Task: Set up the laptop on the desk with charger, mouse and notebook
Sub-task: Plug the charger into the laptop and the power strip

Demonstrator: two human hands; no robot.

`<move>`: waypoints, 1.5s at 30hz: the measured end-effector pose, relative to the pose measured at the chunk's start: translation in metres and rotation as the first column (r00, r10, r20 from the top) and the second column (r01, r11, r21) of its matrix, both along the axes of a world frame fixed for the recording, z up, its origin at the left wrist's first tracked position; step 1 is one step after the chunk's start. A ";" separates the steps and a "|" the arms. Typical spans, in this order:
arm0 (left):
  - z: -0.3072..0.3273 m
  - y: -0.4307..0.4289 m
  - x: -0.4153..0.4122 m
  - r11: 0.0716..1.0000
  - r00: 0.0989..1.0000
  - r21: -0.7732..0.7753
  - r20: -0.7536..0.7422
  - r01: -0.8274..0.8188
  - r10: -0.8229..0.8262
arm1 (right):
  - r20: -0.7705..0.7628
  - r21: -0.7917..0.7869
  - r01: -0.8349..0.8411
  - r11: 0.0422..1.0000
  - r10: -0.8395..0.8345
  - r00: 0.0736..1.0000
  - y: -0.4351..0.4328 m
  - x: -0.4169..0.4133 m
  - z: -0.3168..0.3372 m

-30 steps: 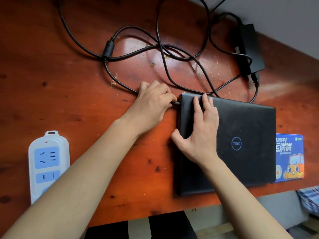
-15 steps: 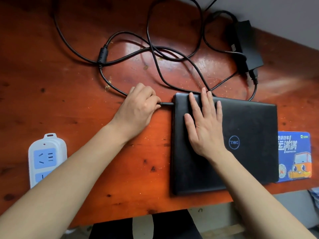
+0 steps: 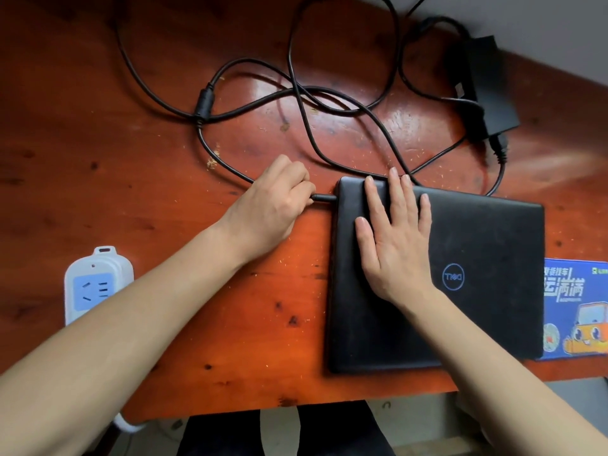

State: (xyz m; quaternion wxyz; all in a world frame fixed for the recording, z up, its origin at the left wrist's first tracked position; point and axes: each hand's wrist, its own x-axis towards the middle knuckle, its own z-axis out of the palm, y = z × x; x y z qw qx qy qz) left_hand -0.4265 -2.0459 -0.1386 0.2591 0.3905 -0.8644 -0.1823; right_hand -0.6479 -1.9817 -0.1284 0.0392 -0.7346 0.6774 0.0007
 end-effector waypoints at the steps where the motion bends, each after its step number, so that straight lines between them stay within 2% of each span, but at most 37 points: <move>1: 0.000 0.001 -0.001 1.000 1.000 -0.005 0.003 -0.002 0.002 | 0.000 -0.003 0.000 1.000 0.000 1.000 0.000 0.000 0.000; 6: -0.003 0.004 -0.001 0.998 0.998 0.024 -0.033 -0.054 0.055 | 0.005 -0.010 -0.001 1.000 0.001 1.000 0.000 -0.001 -0.002; 11: 0.002 0.013 -0.005 0.985 0.986 0.046 0.030 -0.165 0.164 | 0.020 -0.015 0.006 1.000 -0.006 1.000 0.000 -0.001 0.000; 18: 0.005 -0.001 0.004 0.998 0.991 0.025 0.125 -0.057 0.053 | 0.058 -0.015 0.015 1.000 -0.014 0.998 0.000 -0.003 0.000; 20: 0.006 0.001 0.006 0.995 0.988 0.009 0.114 -0.104 0.102 | 0.060 -0.014 0.014 1.000 -0.013 0.998 0.001 -0.003 -0.001; 22: 0.008 -0.006 0.010 0.971 0.970 -0.040 0.059 -0.234 0.236 | 0.061 -0.009 0.014 1.000 -0.013 0.998 0.001 -0.004 -0.001; 25: 0.015 -0.042 0.019 0.855 0.857 -0.155 0.072 -0.495 0.510 | 0.056 0.004 0.019 1.000 -0.020 0.998 0.000 -0.005 -0.001; 28: 0.022 -0.086 0.031 0.709 0.679 -0.123 0.215 -0.694 0.702 | 0.051 0.011 0.020 1.000 -0.020 0.999 0.000 -0.004 0.000; 30: 0.020 -0.101 0.039 0.648 0.600 -0.069 0.314 -0.758 0.736 | 0.042 0.016 0.020 1.000 -0.021 0.999 0.000 -0.005 0.001; 31: 0.017 -0.102 0.043 0.637 0.595 -0.039 0.317 -0.770 0.738 | 0.043 0.018 0.020 1.000 -0.021 0.999 0.001 -0.005 0.001; 35: 0.004 -0.083 0.048 0.668 0.662 0.025 0.164 -0.744 0.731 | 0.054 0.016 0.021 1.000 -0.022 0.998 0.001 -0.005 0.001; 40: 0.005 -0.095 0.051 0.633 0.625 0.019 0.184 -0.774 0.759 | 0.055 -0.006 0.018 1.000 -0.017 0.998 0.000 -0.007 0.000; 42: 0.010 -0.112 0.060 0.569 0.551 -0.048 0.197 -0.821 0.811 | 0.060 -0.015 0.012 1.000 -0.011 0.998 0.000 -0.006 -0.002; 45: 0.018 -0.145 0.076 0.368 0.335 -0.063 0.291 -0.928 0.896 | 0.064 -0.032 0.014 0.999 -0.012 0.998 0.000 -0.006 -0.005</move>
